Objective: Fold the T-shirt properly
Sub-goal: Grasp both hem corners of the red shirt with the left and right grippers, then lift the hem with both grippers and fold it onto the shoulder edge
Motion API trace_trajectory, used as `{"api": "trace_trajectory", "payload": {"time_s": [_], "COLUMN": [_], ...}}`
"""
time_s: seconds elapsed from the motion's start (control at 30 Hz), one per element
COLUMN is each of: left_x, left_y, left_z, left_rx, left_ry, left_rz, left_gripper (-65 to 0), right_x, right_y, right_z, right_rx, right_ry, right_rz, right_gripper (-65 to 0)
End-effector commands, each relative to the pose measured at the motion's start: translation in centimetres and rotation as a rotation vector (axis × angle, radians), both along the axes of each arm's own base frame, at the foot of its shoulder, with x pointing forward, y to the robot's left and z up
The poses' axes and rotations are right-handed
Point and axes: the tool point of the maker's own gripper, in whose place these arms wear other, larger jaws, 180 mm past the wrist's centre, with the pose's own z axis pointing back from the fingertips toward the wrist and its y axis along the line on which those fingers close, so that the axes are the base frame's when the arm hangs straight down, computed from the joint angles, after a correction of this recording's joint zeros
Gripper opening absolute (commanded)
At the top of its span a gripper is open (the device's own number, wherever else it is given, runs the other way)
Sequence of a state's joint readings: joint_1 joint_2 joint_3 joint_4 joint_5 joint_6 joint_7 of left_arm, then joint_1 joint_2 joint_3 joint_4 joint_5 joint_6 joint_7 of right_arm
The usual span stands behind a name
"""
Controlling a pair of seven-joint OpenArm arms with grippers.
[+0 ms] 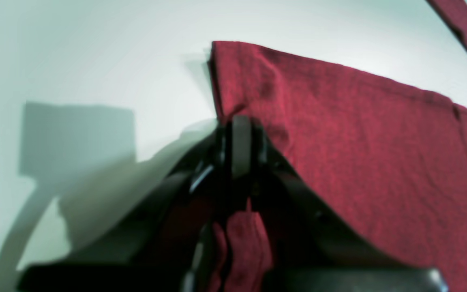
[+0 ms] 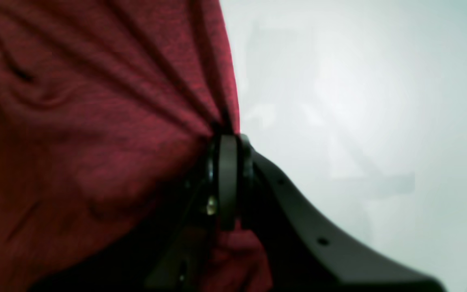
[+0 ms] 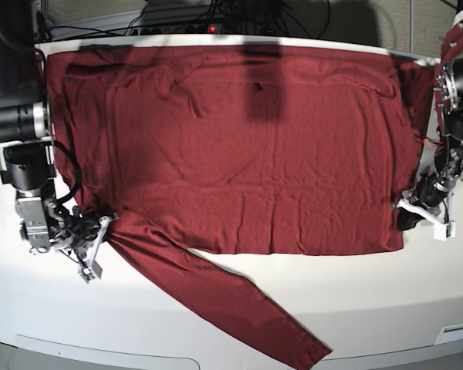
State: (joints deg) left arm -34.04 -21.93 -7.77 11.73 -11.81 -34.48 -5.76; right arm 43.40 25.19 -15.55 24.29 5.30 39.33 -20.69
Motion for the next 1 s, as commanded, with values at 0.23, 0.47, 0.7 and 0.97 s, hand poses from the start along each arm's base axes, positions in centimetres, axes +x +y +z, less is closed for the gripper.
{"api": "trace_trajectory", "payload": {"time_s": [0.23,0.47,0.7,0.97], "left_x": [3.2,4.8,5.6,1.8], "left_y": [0.7,0.0,-0.4,0.2], "left_z": [3.5,6.2,9.0,9.2], "left_rx": [0.017,0.004,0.000,-0.015], "left_ry": [-0.027,-0.039,-0.077,-0.142], "left_rz": [-0.009,-0.046,-0.078,-0.085], "left_gripper": [-65.0,-65.0,-65.0,-65.0], "right_x": [4.1,4.2,2.5,-2.7], "right_y": [1.2,1.9,2.5,4.1], "right_z": [7.9,11.4,11.1,9.7], "right_rx": [0.057,0.111,0.121,0.140], "right_ry": [-0.144,-0.180,-0.171,-0.169], "right_rz": [0.028,0.046,0.084,0.191], "right_gripper": [-65.0,-65.0,-65.0,-65.0]}}
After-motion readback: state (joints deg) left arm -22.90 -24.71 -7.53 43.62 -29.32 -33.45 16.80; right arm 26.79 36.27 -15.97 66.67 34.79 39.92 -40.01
